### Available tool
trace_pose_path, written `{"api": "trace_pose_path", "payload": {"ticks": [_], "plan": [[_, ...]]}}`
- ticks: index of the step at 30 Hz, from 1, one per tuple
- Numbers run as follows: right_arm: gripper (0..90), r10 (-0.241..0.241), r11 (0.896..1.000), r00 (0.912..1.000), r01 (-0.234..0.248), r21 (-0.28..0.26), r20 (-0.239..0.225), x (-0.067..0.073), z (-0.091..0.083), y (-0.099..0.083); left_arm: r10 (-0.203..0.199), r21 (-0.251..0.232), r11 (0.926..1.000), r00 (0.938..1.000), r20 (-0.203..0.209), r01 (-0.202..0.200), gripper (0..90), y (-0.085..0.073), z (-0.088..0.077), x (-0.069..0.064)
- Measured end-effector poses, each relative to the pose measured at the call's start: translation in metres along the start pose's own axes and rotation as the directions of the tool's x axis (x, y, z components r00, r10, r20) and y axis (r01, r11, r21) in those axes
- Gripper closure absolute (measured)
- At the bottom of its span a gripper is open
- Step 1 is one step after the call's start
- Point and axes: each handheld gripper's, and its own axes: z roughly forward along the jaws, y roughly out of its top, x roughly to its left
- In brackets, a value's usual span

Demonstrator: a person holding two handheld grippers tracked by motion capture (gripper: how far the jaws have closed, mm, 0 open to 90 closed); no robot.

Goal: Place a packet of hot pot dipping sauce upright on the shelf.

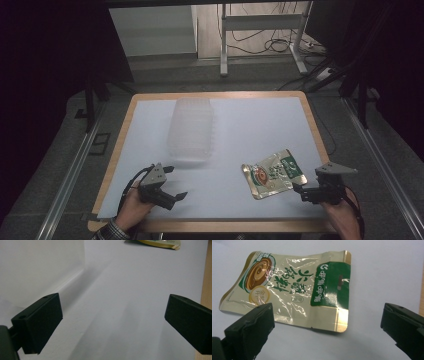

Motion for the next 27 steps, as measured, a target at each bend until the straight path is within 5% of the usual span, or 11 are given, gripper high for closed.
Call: {"api": "trace_pose_path", "payload": {"ticks": [9, 27], "plan": [[0.0, -0.046, 0.999, 0.9985, 0.046, 0.0, -0.031, -0.001, 0.014, 0.008, 0.004, 0.005, 1.0, 1.0, 0.001, -0.004, 1.4, 0.0, 0.0, 0.0], [0.1, -0.029, 0.998, 0.9923, 0.036, 0.054, -0.12, -0.014, 0.055, 0.022, 0.002, 0.006, 1.0, 1.0, 0.007, -0.002, 1.4, 0.0, 0.001, 0.0]]}}
